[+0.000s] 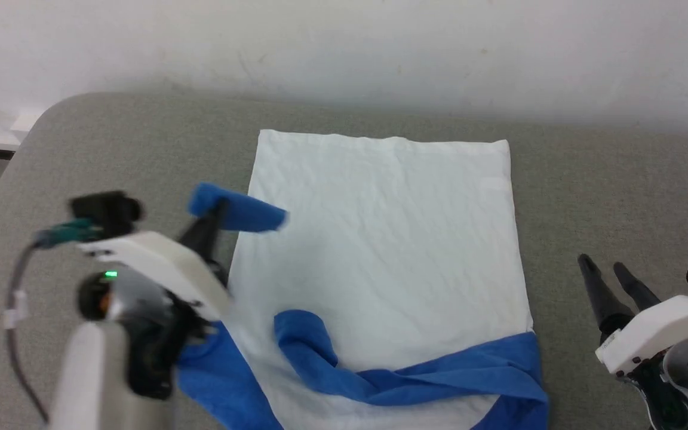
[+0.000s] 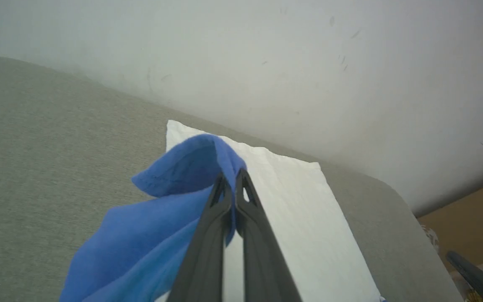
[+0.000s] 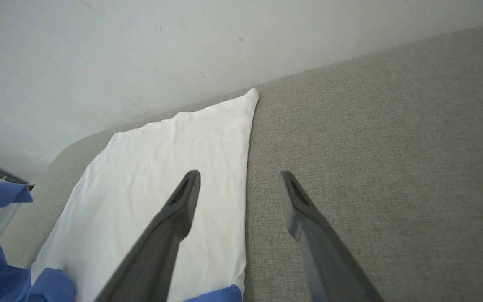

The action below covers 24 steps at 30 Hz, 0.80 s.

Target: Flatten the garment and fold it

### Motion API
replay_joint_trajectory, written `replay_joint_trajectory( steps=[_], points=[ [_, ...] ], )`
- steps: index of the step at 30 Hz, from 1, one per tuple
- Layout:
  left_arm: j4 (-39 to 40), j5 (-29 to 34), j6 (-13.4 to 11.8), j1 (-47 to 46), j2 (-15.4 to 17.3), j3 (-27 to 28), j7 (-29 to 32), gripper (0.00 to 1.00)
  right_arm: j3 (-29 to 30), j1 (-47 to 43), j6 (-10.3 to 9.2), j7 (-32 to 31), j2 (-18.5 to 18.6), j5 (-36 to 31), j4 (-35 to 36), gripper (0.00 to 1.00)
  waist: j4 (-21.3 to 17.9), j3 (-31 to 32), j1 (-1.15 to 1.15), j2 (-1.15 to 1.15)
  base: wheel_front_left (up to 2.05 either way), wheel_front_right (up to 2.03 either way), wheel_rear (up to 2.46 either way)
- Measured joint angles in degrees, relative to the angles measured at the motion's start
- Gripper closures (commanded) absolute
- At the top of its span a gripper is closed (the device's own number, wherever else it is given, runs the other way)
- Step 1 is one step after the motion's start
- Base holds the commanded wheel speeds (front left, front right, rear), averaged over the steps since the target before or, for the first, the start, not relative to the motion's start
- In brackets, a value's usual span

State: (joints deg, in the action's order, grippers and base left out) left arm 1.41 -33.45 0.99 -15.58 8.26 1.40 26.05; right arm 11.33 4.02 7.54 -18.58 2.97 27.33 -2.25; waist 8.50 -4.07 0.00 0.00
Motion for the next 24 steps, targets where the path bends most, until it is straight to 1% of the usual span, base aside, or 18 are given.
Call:
replay_joint_trajectory(
  steps=[4,9,13,17,20,22,23,24],
  points=[
    [0.9,0.9,1.6,1.6,-3.2,-8.5,1.7,1.00,0.0,-0.4,-0.01,0.0,0.0,0.0,0.0,0.00,-0.3,-0.2,0.01,0.00,0.00,0.00,0.00],
    [-3.3,1.8,4.7,1.6,-4.5,-22.2,3.1,1.00,-0.6,-0.7,0.00,-0.1,0.0,0.0,0.0,0.00,-0.6,-0.5,0.01,0.00,0.00,0.00,0.00],
    [-6.4,1.9,5.8,2.4,-4.7,-31.7,4.8,1.00,-1.1,-0.7,-0.01,-0.1,0.0,0.0,0.0,0.00,-1.4,-0.5,0.01,0.00,0.00,0.00,0.00],
    [-7.8,0.6,6.0,3.9,-4.0,-38.2,6.0,1.00,-0.9,-0.8,0.00,-0.1,0.0,0.0,0.0,0.00,-2.0,-0.5,0.01,0.00,0.00,0.00,0.00],
    [-8.1,-1.9,6.1,3.9,-2.2,-43.4,7.9,1.00,-0.6,-1.1,-0.01,-0.1,0.0,0.0,-0.1,0.00,-2.1,-0.5,0.01,0.00,0.00,0.00,0.00],
    [-9.3,-3.0,6.1,4.0,-0.7,-45.4,9.8,1.00,-0.5,-1.2,-0.01,-0.1,0.0,0.0,-0.1,0.00,-2.0,-0.5,0.01,0.00,0.00,0.00,0.00],
    [-9.9,-3.4,6.1,4.0,0.1,-46.0,11.1,0.99,-0.6,-1.3,0.00,-0.1,0.0,0.0,-0.1,0.00,-1.9,-0.4,0.00,0.00,0.00,0.00,0.00],
    [-10.4,-3.5,6.1,4.0,0.9,-46.2,11.6,0.81,-0.6,-1.4,-0.01,-0.1,0.0,0.0,-0.1,0.00,-1.8,-0.4,0.01,0.00,0.00,0.00,0.00]
  ],
)
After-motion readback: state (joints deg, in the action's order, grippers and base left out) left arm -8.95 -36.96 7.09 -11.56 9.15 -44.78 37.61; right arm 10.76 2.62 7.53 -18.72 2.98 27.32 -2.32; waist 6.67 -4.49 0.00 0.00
